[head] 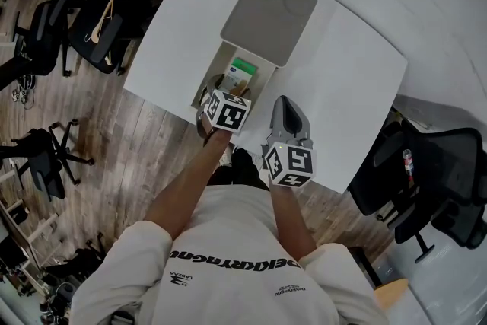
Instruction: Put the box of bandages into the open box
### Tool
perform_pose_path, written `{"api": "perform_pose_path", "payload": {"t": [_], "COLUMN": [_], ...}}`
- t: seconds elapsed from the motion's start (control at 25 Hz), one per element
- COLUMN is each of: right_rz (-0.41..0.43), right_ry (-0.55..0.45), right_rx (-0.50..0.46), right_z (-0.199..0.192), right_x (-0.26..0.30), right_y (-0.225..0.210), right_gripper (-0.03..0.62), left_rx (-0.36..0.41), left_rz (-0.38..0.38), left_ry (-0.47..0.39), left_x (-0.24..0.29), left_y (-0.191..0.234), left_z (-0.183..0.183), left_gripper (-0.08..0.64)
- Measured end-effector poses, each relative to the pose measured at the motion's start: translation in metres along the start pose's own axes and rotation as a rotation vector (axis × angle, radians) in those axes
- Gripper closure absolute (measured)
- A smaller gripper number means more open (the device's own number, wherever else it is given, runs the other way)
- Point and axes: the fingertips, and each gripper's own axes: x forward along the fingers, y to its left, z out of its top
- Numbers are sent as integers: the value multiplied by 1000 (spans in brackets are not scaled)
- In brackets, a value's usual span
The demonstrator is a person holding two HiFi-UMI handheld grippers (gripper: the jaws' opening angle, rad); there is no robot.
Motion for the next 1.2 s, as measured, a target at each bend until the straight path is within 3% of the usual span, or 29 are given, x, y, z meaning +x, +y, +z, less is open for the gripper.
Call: {"api": "perform_pose_path", "payload": {"t": [1.0,1.2], "right_rz": [-5,1], "right_ry": [-15,-18], "right_rx": [4,2], "right_z": [3,5], "right_x": [-3,-4], "right_y": [0,0], "right_gripper": [594,594], "left_rx": [-18,-25], "left_rz": [-11,4], "left_ry": [20,3], "left_x": [3,1], "left_y": [0,1], "left_z": [-2,1], "left_gripper": [192,152]}}
